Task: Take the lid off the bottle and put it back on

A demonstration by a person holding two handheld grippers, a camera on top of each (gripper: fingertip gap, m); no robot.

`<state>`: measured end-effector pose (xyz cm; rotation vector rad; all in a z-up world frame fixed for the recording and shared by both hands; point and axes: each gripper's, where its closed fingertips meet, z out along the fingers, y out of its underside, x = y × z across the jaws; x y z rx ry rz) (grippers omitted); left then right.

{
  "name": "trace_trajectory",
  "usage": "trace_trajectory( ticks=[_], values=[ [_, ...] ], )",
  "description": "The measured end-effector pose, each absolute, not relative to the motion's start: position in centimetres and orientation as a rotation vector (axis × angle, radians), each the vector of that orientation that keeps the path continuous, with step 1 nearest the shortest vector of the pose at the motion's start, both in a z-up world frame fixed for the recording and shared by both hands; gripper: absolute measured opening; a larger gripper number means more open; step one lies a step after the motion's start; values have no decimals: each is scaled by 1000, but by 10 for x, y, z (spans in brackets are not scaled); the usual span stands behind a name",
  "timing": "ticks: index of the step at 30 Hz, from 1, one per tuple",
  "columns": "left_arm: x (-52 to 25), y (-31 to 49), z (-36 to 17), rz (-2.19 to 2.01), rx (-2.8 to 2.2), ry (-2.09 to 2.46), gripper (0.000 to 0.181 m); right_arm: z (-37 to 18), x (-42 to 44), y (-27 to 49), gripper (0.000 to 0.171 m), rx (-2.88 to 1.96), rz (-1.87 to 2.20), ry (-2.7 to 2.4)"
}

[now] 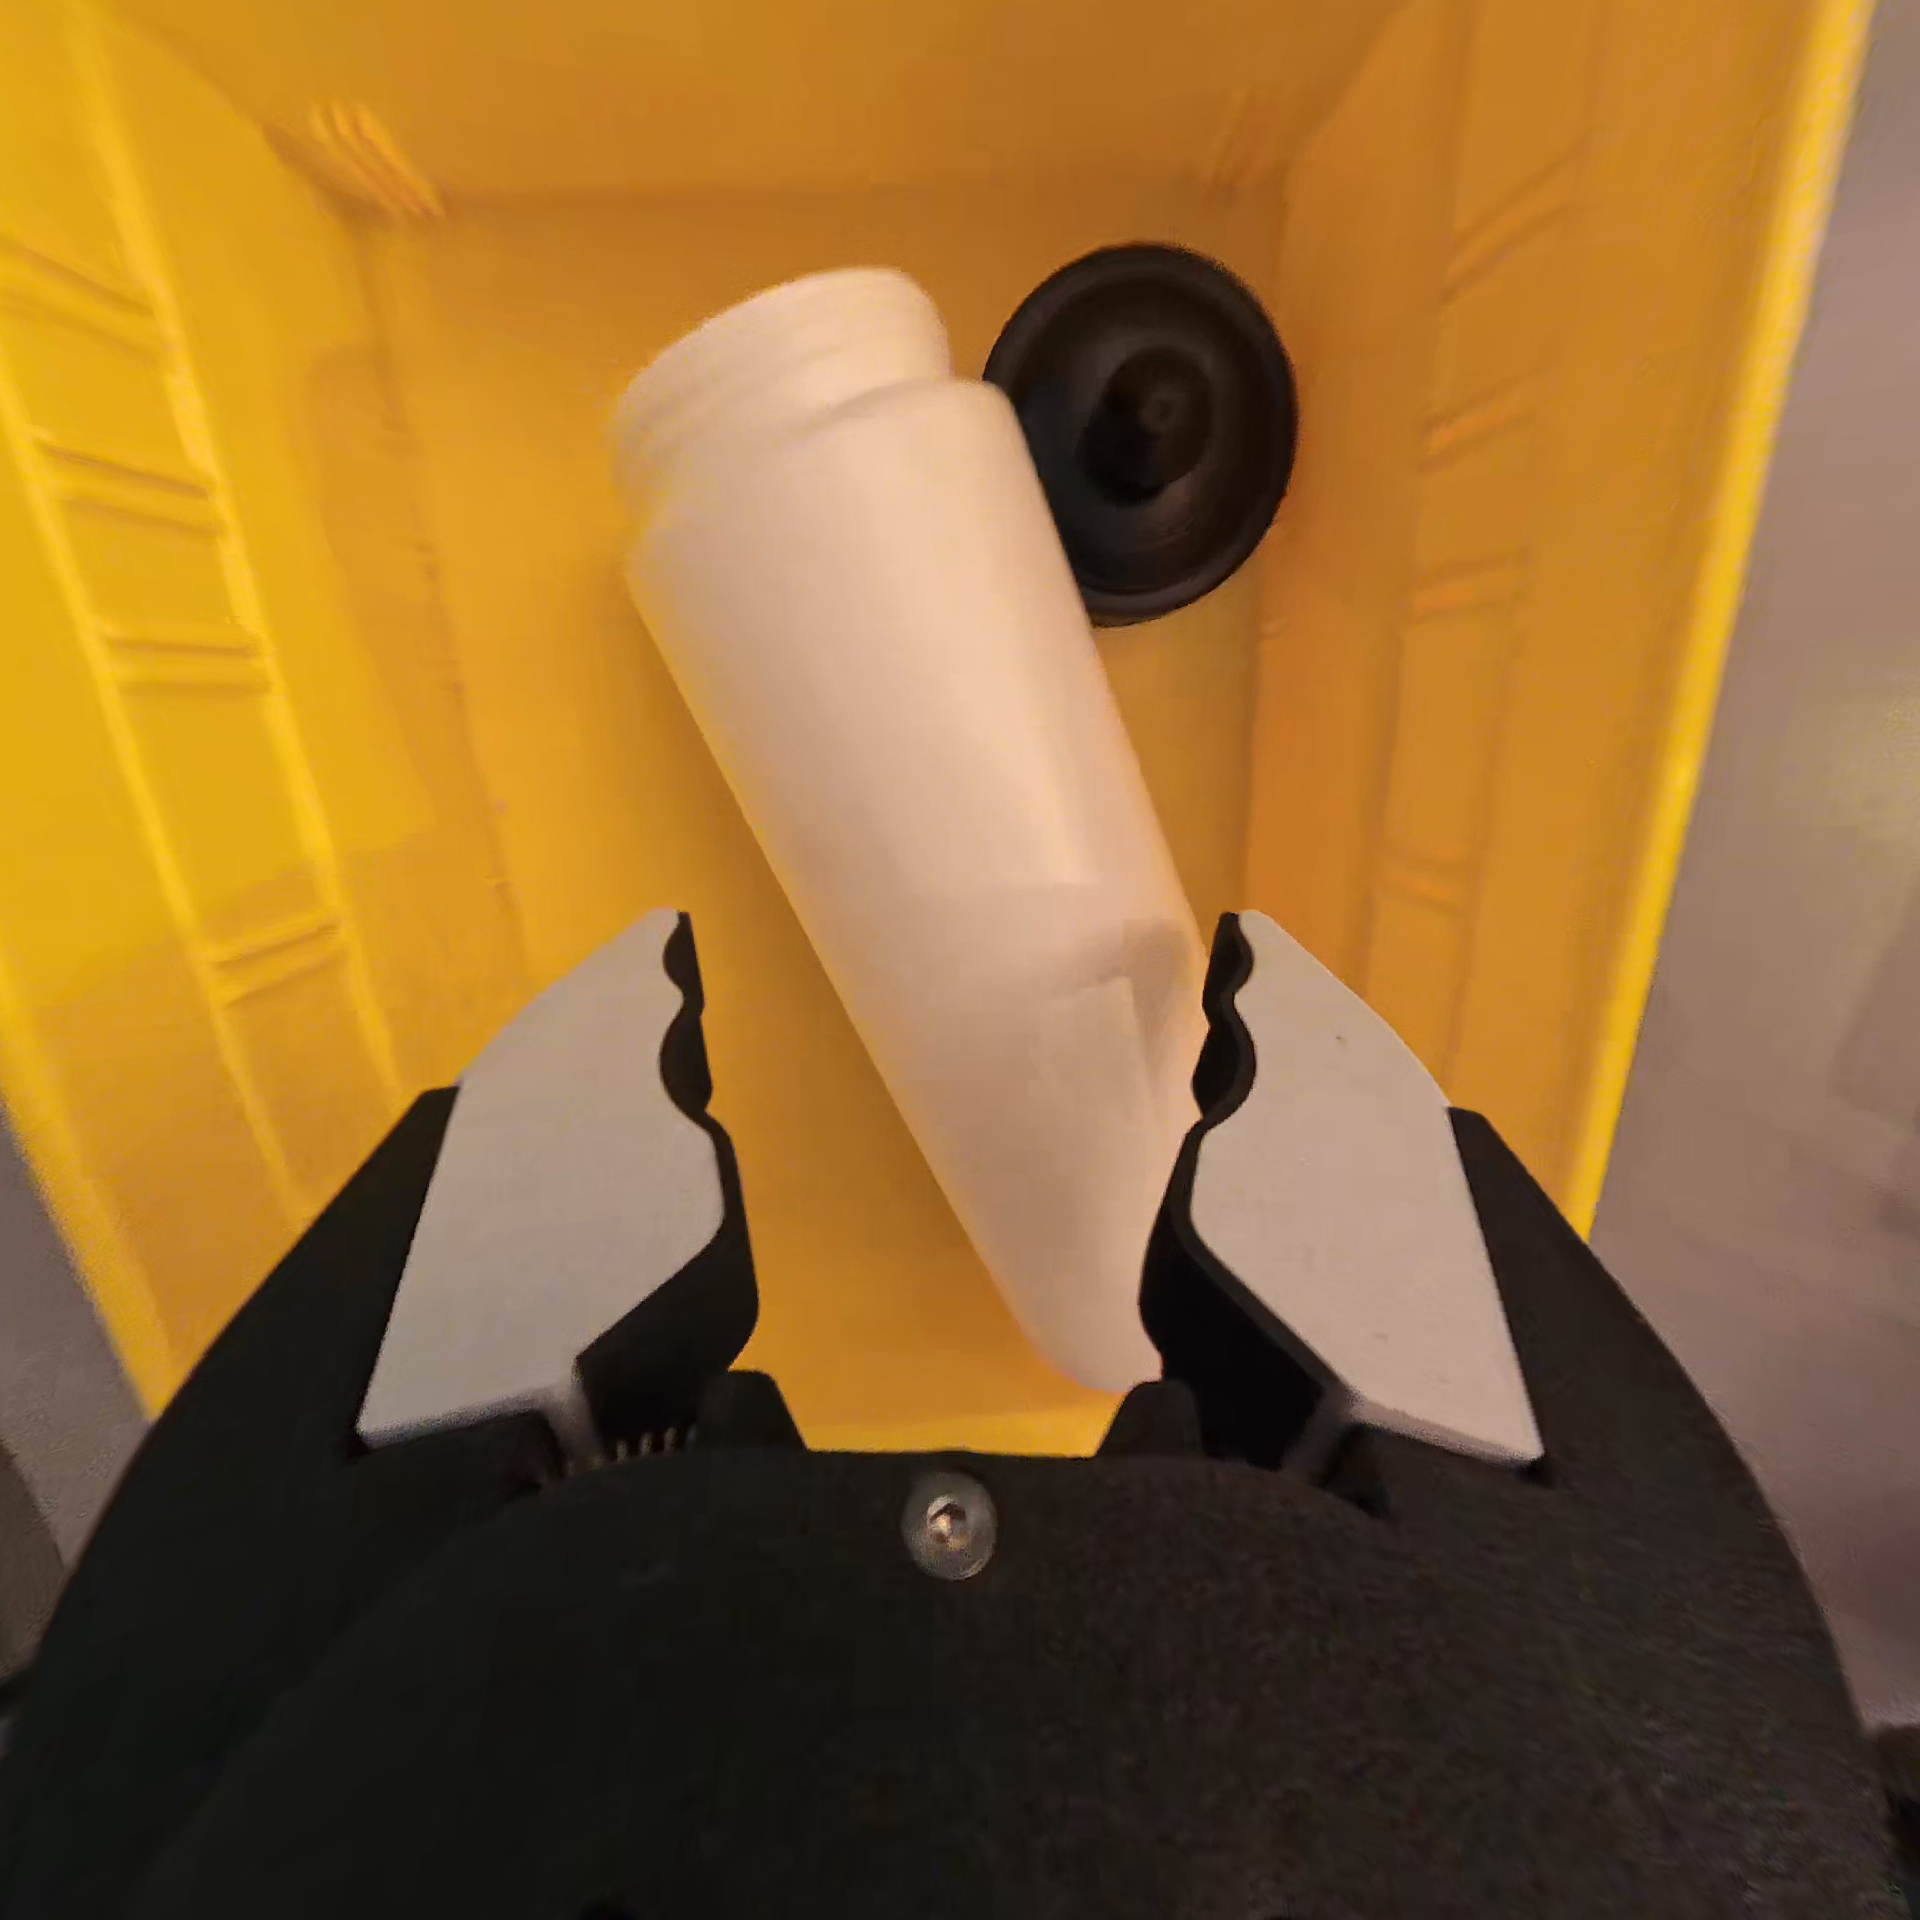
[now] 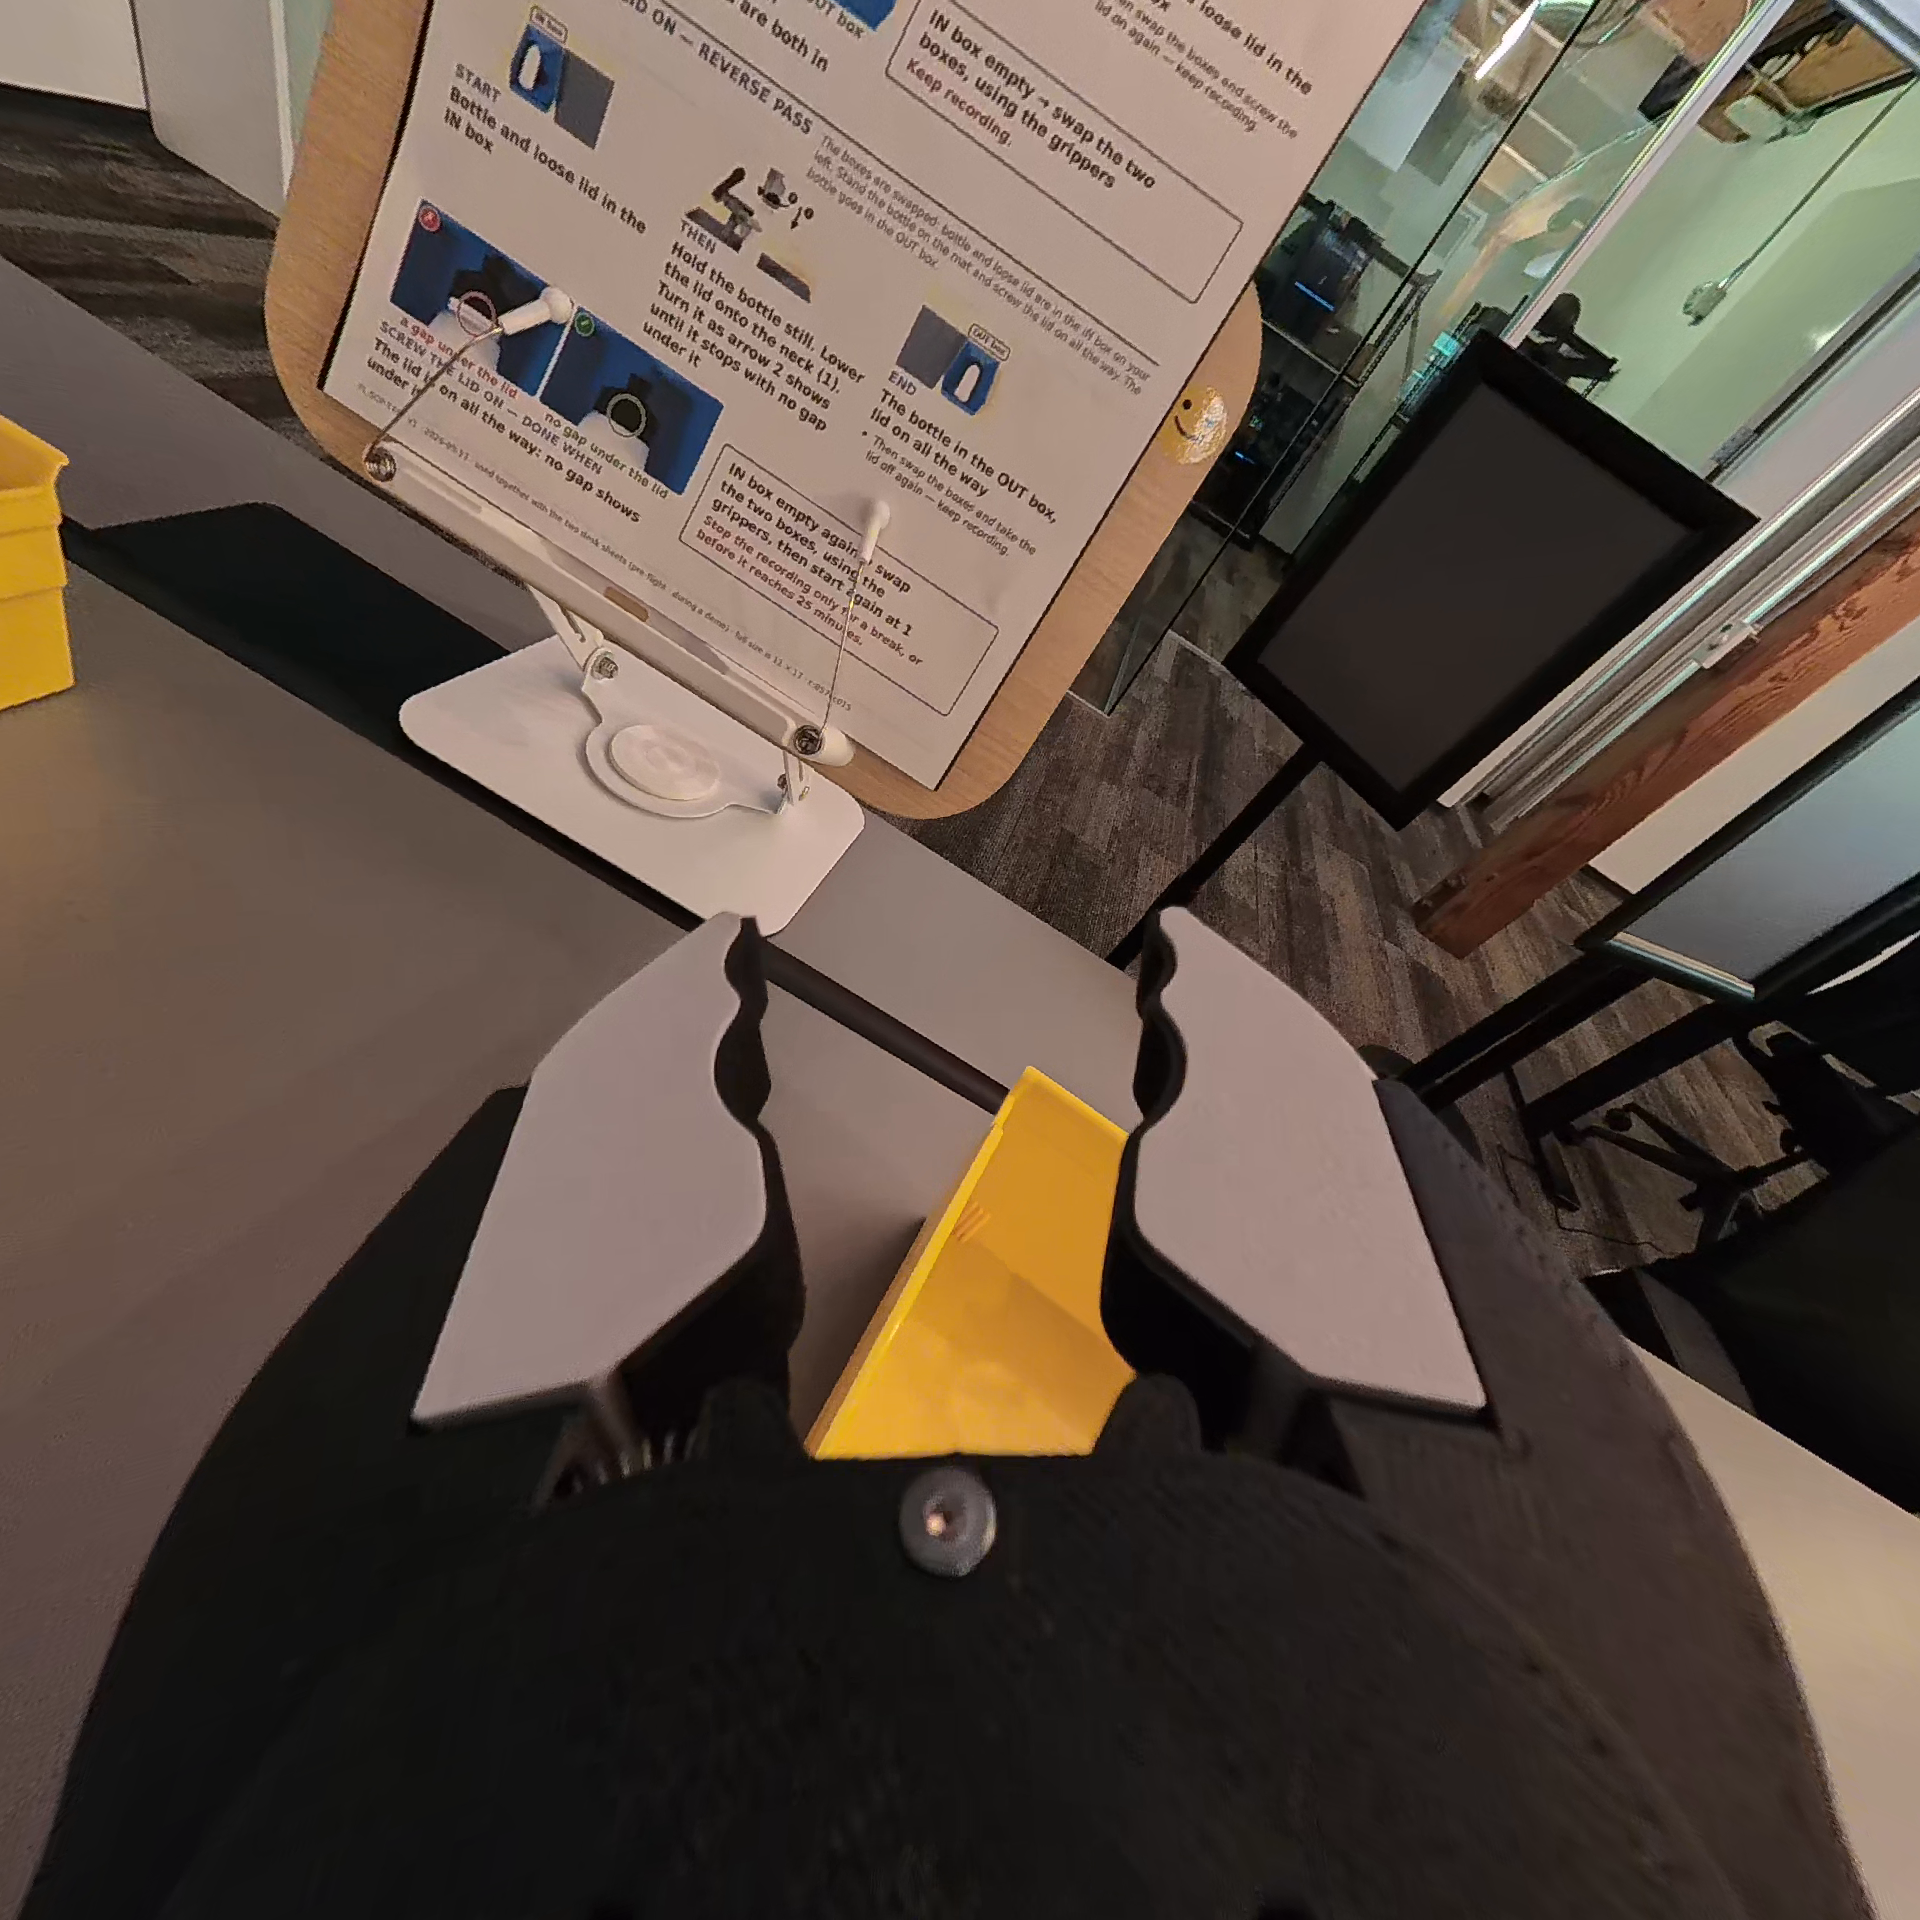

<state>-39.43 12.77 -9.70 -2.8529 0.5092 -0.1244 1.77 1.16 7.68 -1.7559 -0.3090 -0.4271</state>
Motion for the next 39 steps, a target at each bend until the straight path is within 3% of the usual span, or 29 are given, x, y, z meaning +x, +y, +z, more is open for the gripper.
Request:
trace_trajectory(
  ticks=[4,10,25,32,39],
  values=[
    [-397,118,-119,-130,-3013,465,102,76,17,12,70,-1762,-425,-317],
    [-419,115,-133,56,-3089,512,90,78,18,11,70,-1759,-410,-316],
    [-438,115,-140,80,-3061,616,92,68,15,16,69,-1780,-428,-363],
    [-438,118,-129,-22,-3001,618,92,62,14,20,68,-1793,-435,-380],
    [-425,117,-86,-252,-2836,632,92,57,14,23,68,-1807,-440,-390]
  ],
)
